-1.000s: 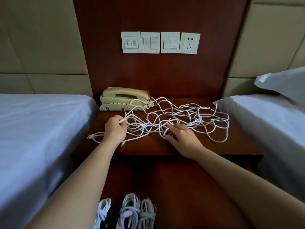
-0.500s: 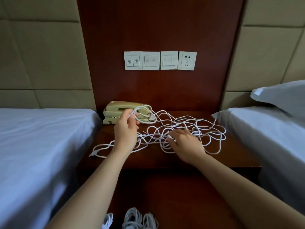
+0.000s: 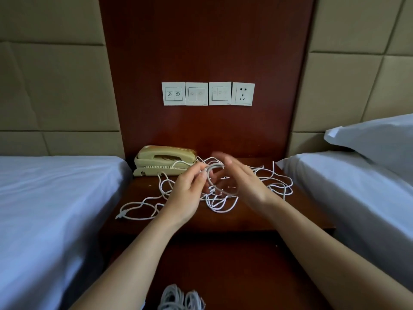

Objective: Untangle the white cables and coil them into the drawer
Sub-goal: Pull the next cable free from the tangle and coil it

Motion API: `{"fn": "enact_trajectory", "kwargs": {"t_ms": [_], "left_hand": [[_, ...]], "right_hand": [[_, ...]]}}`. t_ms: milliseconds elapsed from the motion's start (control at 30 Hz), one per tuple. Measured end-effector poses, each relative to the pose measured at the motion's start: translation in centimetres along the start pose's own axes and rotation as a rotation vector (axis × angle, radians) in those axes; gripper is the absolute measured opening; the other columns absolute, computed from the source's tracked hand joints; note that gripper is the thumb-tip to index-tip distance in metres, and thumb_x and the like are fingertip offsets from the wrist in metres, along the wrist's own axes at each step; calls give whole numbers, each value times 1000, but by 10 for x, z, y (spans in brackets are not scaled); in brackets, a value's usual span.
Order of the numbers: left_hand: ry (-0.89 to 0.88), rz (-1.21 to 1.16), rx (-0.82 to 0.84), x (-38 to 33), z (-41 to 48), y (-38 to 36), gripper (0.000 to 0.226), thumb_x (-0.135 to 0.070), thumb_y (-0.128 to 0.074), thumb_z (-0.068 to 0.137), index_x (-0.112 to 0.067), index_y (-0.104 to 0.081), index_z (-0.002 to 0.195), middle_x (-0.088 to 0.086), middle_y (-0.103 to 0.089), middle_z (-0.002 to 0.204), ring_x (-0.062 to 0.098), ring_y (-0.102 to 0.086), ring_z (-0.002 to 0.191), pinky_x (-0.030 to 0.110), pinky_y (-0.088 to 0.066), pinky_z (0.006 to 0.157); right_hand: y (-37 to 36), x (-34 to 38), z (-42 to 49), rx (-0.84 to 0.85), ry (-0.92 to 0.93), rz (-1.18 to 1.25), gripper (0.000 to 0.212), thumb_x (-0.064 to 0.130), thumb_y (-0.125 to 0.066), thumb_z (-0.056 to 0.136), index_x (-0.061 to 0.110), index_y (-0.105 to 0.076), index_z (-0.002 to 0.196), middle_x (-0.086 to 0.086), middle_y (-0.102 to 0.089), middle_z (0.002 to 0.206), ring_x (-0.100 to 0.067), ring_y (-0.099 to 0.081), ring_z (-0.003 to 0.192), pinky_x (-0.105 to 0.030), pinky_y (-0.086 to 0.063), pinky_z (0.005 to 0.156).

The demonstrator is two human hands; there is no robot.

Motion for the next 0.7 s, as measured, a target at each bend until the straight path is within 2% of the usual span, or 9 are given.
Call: {"fn": "enact_trajectory", "kwargs": {"t_ms": [33, 100, 167, 300, 400, 533, 633, 700], "left_hand": [[-3, -1, -2, 0, 0, -1, 21, -8, -39, 99, -3, -58, 93, -6, -48, 68, -1, -45, 62, 9, -38, 65], [22, 11, -39, 4, 0, 2, 22, -11, -39, 100, -12, -59, 90, -8, -45, 64, 1, -43, 58, 13, -38, 61], [67, 58, -126, 13, 1, 10, 25, -17, -38, 99, -21, -57, 83, -10, -43, 60, 5, -40, 55, 20, -35, 56], [255, 99, -332, 34, 1, 37, 29, -16, -35, 100, -19, -54, 77, -3, -48, 64, 14, -42, 57, 30, -34, 58], [311, 171, -384, 45, -2, 50, 31, -15, -36, 99, -19, -53, 75, 0, -53, 68, 16, -46, 61, 31, -38, 63], [380, 204, -372, 53, -1, 47, 30, -12, -36, 98, -17, -53, 73, 1, -51, 66, 19, -44, 59, 31, -36, 61], [539, -63, -365, 60, 2, 38, 31, -12, -36, 97, -14, -54, 71, 1, -38, 60, 17, -33, 54, 30, -29, 56], [606, -237, -335, 57, 2, 30, 35, -18, -33, 100, -11, -52, 73, -1, -33, 58, 14, -29, 52, 27, -27, 53]], "right_hand": [[2, 1, -1, -8, 6, -65, 36, 27, -32, 103, 9, -62, 109, -4, -67, 78, -9, -64, 71, -21, -51, 68], [10, 3, -2, -85, 37, -167, 39, 20, -33, 103, 3, -62, 82, 1, -67, 67, -5, -61, 62, -18, -48, 63], [25, 5, -4, -163, 74, -253, 35, 14, -35, 101, 5, -53, 73, 3, -60, 55, -6, -52, 50, -18, -42, 53], [71, 1, -8, -363, 106, -415, 43, 20, -41, 100, 15, -44, 58, 1, -44, 50, -11, -37, 45, -30, -31, 50], [93, -3, -13, -422, 57, -677, 44, 24, -42, 99, 14, -38, 57, 1, -40, 50, -11, -36, 48, -31, -29, 53], [95, -7, -20, -460, -44, -1023, 44, 36, -40, 99, 20, -40, 59, 4, -47, 56, -22, -50, 60, -32, -35, 55], [90, -12, -22, -465, -83, -1229, 35, 37, -36, 100, 19, -50, 73, 2, -52, 70, -22, -51, 70, -30, -37, 59], [91, -24, -20, -367, -184, -1298, 31, 35, -36, 99, 18, -56, 83, -3, -61, 85, -27, -57, 79, -33, -43, 65]]}}
Point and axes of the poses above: each hand's wrist, its own z-axis towards the middle knuckle, its own y-axis out of the back of the hand, x = y × z, the point moved 4 cm from there along z, towards the middle knuckle
